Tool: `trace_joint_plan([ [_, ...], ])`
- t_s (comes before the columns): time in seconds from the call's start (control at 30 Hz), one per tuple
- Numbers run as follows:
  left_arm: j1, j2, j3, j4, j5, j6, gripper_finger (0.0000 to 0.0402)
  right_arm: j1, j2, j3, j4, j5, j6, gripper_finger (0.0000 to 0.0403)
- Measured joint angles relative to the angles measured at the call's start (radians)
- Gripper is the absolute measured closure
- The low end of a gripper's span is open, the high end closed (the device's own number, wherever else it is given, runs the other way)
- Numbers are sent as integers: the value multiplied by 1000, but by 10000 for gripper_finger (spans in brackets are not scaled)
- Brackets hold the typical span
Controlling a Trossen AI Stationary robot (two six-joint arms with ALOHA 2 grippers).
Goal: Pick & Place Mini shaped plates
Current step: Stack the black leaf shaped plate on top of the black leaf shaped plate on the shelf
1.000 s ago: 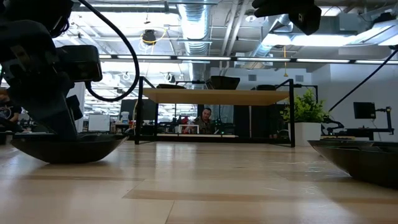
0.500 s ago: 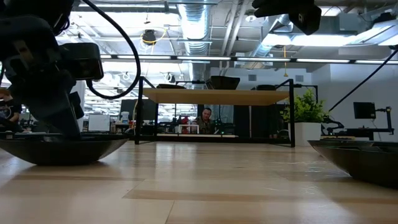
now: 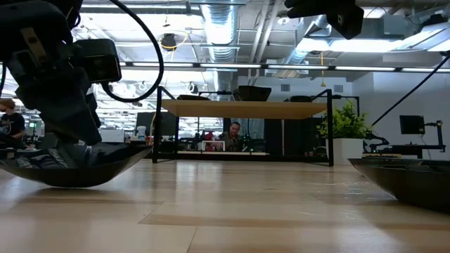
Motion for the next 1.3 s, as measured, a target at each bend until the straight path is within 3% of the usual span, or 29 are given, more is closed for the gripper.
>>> trace_joint_plan([
  [0.57,0,0,0,63,0,-101,393,0,0,0,1,0,11,338],
  [1.3,50,-1,1,265,-31,-104,395,0,0,0,-4,-1,-14,338],
])
